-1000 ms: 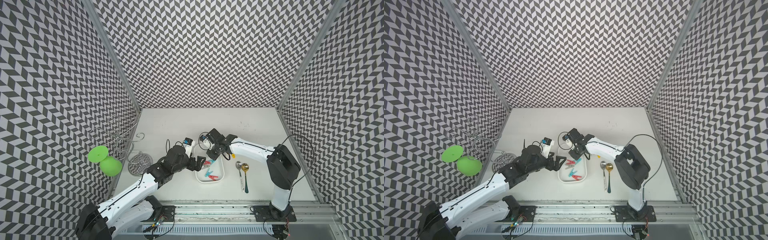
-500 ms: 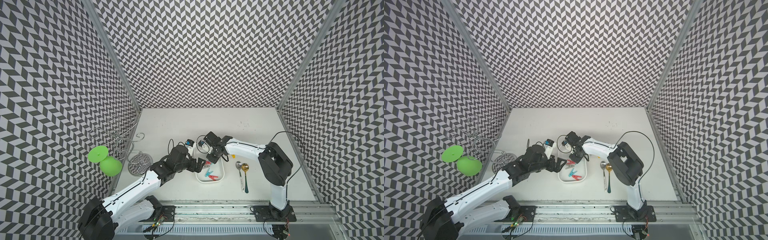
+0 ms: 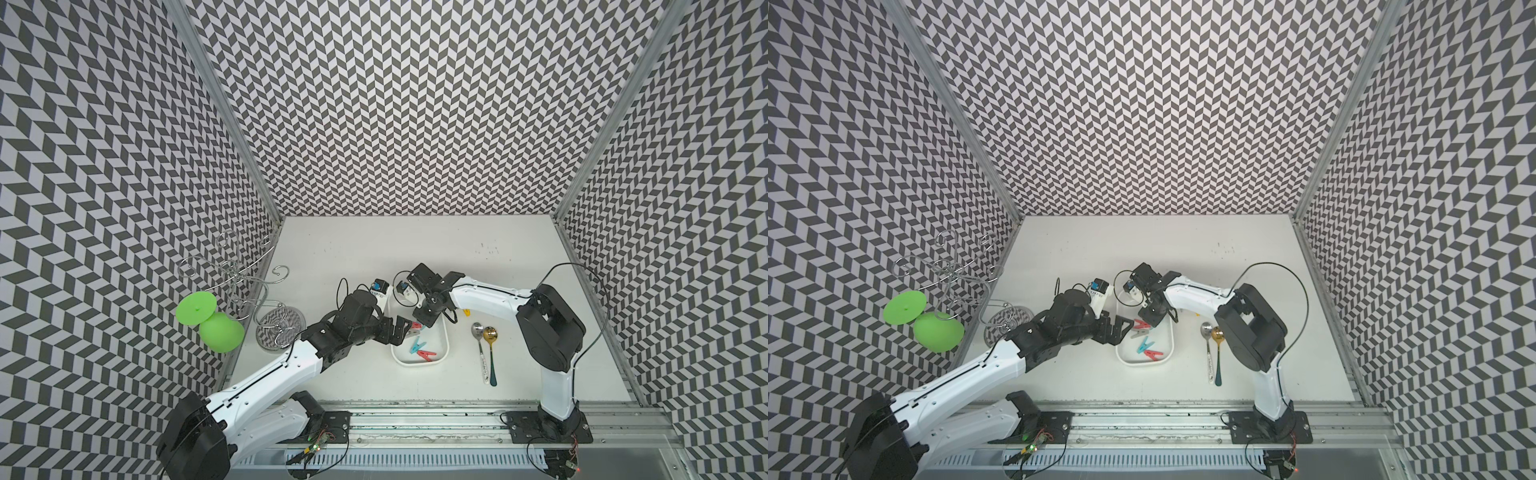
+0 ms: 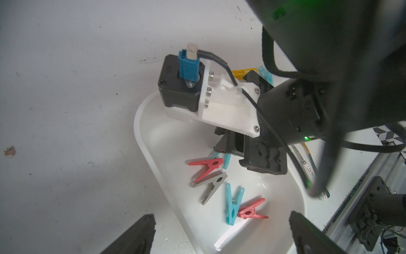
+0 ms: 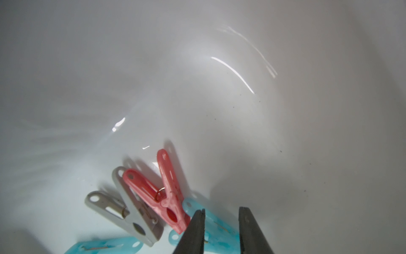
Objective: Take the clothespins out of the storage box
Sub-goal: Pick up the clothespin from the storage box.
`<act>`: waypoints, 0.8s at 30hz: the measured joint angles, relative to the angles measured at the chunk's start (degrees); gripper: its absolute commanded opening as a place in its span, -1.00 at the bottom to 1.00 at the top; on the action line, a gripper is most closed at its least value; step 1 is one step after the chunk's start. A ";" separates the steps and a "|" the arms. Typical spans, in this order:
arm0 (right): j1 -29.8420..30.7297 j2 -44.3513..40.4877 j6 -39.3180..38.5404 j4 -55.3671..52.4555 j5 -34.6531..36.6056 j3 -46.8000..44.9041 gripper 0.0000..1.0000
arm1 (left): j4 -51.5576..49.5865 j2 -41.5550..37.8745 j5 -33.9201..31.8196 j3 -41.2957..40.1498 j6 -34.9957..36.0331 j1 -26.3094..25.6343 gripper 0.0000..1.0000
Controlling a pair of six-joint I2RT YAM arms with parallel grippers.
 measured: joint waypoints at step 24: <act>0.63 1.31 -0.13 -2.23 0.04 0.00 -0.51 | 0.42 -1.64 0.24 0.00 -0.02 0.00 0.99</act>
